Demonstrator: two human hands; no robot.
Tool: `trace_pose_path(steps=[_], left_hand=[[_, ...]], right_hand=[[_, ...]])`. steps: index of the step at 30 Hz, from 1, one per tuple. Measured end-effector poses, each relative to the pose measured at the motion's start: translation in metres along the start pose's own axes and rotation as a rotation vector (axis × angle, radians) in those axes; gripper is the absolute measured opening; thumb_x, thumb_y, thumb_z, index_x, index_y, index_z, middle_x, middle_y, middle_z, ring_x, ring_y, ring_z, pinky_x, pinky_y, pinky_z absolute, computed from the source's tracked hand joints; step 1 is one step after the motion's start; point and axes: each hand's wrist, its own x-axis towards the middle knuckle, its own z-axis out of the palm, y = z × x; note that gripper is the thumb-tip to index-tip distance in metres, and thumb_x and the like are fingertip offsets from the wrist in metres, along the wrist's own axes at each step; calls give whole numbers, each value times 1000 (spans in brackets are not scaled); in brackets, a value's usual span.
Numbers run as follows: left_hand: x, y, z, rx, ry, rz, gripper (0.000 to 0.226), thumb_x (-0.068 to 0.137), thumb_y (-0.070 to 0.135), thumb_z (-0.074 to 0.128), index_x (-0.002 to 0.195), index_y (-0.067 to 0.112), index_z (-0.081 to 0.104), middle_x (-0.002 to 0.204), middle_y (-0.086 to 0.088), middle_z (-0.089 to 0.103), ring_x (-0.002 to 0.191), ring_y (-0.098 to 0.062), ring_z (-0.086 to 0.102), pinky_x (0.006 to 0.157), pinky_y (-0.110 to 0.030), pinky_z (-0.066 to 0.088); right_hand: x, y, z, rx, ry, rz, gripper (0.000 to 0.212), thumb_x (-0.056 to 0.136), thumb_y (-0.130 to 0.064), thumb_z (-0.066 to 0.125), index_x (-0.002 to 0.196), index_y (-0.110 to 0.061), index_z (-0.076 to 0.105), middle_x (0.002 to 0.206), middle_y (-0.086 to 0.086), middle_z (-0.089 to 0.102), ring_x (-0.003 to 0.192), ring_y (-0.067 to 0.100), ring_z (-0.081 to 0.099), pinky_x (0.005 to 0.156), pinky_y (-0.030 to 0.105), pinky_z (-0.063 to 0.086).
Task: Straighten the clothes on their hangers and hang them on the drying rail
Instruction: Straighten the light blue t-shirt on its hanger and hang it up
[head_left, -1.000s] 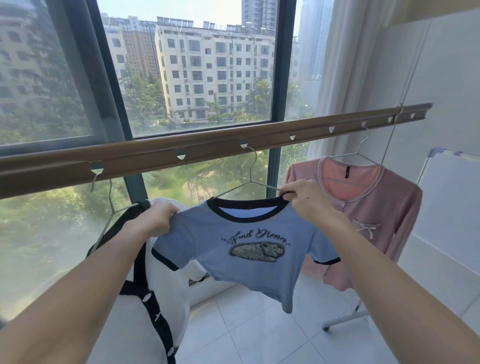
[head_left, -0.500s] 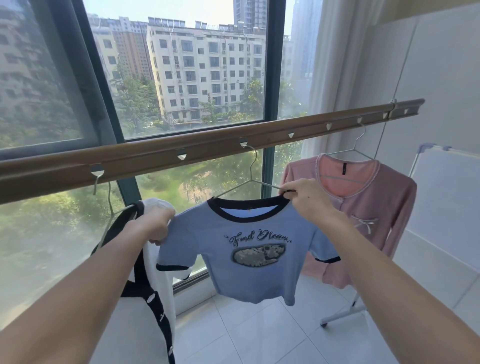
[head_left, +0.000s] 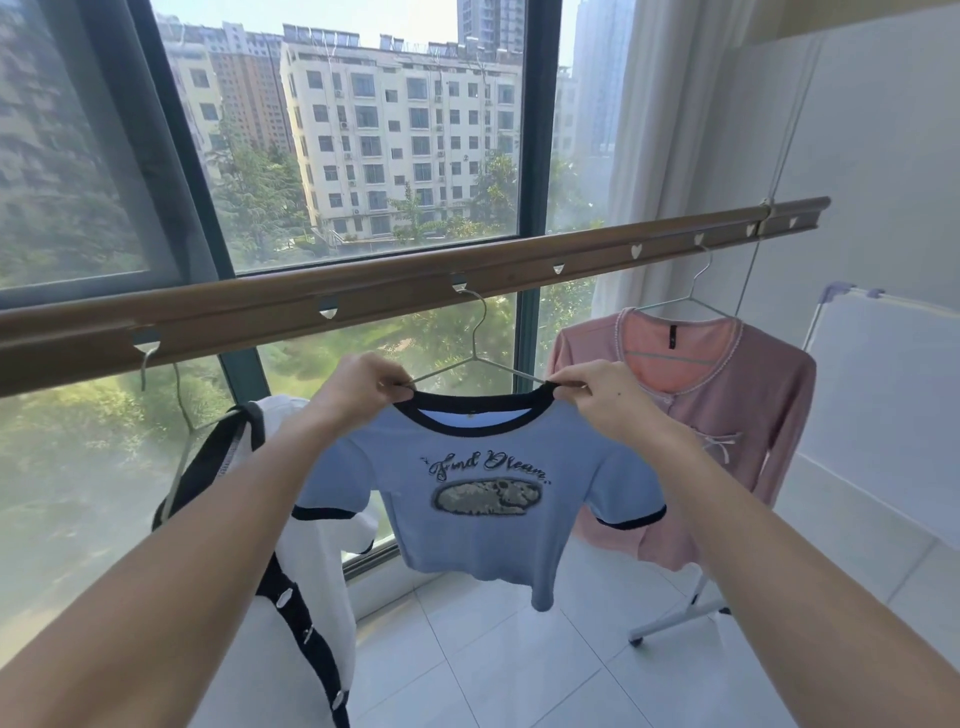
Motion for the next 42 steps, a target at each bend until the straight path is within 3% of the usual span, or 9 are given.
trace_pose_path(steps=[3, 8, 13, 22, 26, 28, 32, 35, 42], left_hand=[[1, -4, -1, 37, -26, 4, 6, 86, 9, 71, 89, 10, 76, 83, -1, 71, 75, -11, 65, 69, -19, 45], [2, -7, 1, 55, -22, 11, 9, 86, 8, 70, 92, 9, 76, 88, -5, 72, 81, -16, 67, 77, -28, 51], [-1, -7, -2, 43, -57, 28, 12, 89, 20, 68, 100, 20, 73, 92, 3, 69, 85, -12, 65, 75, -31, 51], [-3, 3, -6, -72, -32, 9, 12, 90, 15, 66, 98, 16, 75, 89, 6, 74, 88, -6, 68, 86, -31, 52], [-6, 3, -8, -18, -5, 35, 16, 92, 18, 64, 104, 18, 74, 97, 4, 73, 92, -8, 64, 83, -26, 45], [-8, 0, -6, 10, -8, 45, 20, 93, 18, 62, 109, 15, 73, 100, 2, 73, 92, -9, 64, 85, -25, 46], [-10, -4, -7, 112, 12, 41, 23, 95, 23, 58, 114, 18, 71, 106, 0, 73, 94, -18, 65, 87, -37, 52], [-14, -2, -6, 195, 30, 42, 25, 97, 24, 54, 116, 20, 70, 104, 1, 72, 90, -20, 63, 79, -35, 50], [-35, 11, -9, 226, 86, -12, 42, 97, 22, 51, 139, 21, 47, 136, -3, 53, 127, -25, 46, 104, -51, 41]], right_hand=[[-2, 0, -2, -28, -5, -15, 27, 96, -12, 61, 119, -17, 72, 109, 4, 73, 88, 8, 63, 61, -1, 37], [-3, -5, -2, -46, -7, -41, 25, 95, -12, 61, 118, -14, 73, 101, 4, 73, 67, -6, 55, 56, -1, 37], [-6, -6, -6, -52, -20, -16, 26, 95, -12, 61, 119, -14, 72, 106, 5, 74, 90, 21, 69, 73, 20, 47], [-8, -15, -4, -112, -133, -14, 22, 96, -25, 61, 114, -20, 74, 103, 4, 75, 94, 26, 69, 83, 38, 58], [-7, -36, 5, -13, -117, -86, 26, 97, -31, 60, 118, -22, 71, 93, -9, 68, 81, 2, 61, 74, 18, 46], [-4, -48, 11, 21, -105, -146, 22, 96, -25, 62, 113, -20, 74, 89, -11, 69, 76, -4, 59, 74, 18, 47], [1, -69, 24, 82, -124, -194, 19, 93, -25, 66, 107, -18, 77, 95, -4, 76, 84, 9, 66, 84, 25, 53], [2, -81, 30, 98, -123, -213, 19, 94, -23, 65, 106, -16, 77, 88, 1, 76, 78, 8, 63, 76, 19, 49], [4, -85, 33, 104, -98, -239, 19, 93, -20, 62, 104, -14, 77, 87, 4, 75, 80, 14, 65, 62, 7, 41]])
